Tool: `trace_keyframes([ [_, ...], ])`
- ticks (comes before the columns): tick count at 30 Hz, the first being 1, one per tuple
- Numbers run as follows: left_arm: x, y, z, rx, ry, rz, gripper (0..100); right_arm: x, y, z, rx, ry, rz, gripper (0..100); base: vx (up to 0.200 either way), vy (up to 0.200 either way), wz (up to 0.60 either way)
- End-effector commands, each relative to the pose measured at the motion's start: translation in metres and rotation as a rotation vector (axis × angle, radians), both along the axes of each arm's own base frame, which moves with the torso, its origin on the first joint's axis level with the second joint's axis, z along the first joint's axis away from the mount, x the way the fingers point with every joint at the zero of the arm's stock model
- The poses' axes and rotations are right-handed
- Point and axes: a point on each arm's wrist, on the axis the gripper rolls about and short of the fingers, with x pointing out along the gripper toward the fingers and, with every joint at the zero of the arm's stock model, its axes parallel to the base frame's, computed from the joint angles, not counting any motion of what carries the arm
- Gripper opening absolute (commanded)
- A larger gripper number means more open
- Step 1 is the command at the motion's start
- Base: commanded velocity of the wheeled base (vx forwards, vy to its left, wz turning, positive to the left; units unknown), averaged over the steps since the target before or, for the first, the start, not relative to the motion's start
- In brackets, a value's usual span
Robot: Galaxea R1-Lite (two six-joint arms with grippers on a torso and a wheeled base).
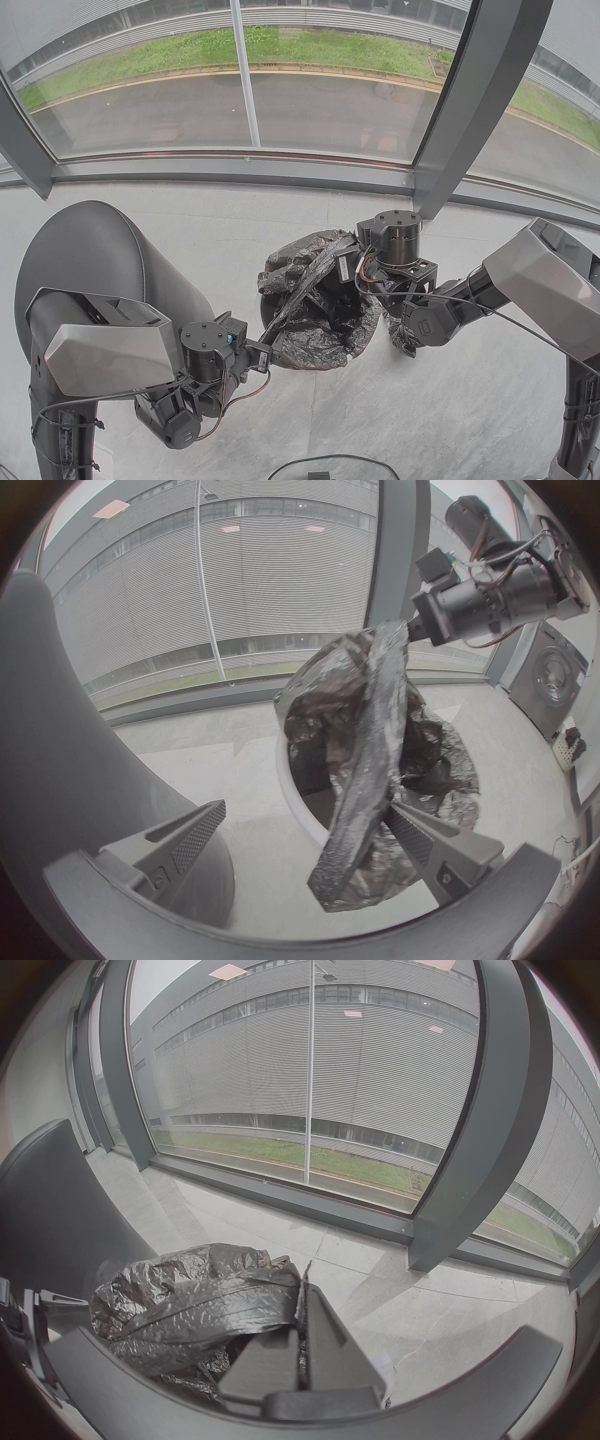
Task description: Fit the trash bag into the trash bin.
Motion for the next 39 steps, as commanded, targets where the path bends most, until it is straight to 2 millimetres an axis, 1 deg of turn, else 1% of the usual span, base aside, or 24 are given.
trace_keyframes([
  [1, 0.015, 0.007, -0.014, 0.01, 0.012, 0.04, 100, 0.003, 0.002, 0.0, 0.004, -0.007, -0.001, 0, 0.0, 0.0, 0.0],
  [4, 0.022, 0.013, -0.013, 0.002, 0.001, 0.064, 100, 0.004, 0.002, 0.001, 0.005, -0.011, -0.001, 0, 0.0, 0.0, 0.0],
  [8, 0.026, 0.015, -0.008, -0.014, -0.016, 0.077, 100, 0.005, 0.002, 0.003, 0.007, -0.015, -0.002, 0, 0.0, 0.0, 0.0],
  [16, 0.024, 0.015, 0.004, -0.042, -0.042, 0.079, 100, 0.005, 0.003, 0.002, 0.007, -0.015, -0.002, 0, 0.0, 0.0, 0.0],
  [21, 0.025, 0.014, 0.014, -0.072, -0.065, 0.081, 100, 0.008, 0.004, -0.002, 0.011, -0.015, -0.006, 0, 0.0, 0.0, 0.0],
  [25, 0.025, 0.015, 0.018, -0.093, -0.07, 0.085, 100, 0.01, 0.005, -0.004, 0.02, -0.023, -0.006, 0, 0.0, 0.0, 0.0],
  [26, 0.025, 0.015, 0.018, -0.096, -0.071, 0.085, 100, 0.011, 0.007, -0.008, 0.019, -0.029, -0.004, 0, 0.0, 0.0, 0.0],
  [30, 0.026, 0.015, 0.019, -0.1, -0.075, 0.087, 100, 0.015, 0.009, -0.012, 0.025, -0.041, -0.007, 0, 0.0, 0.0, 0.0],
  [39, 0.024, 0.016, 0.03, -0.12, -0.095, 0.087, 100, 0.015, 0.009, -0.008, 0.031, -0.05, -0.013, 0, 0.0, 0.0, 0.0],
])
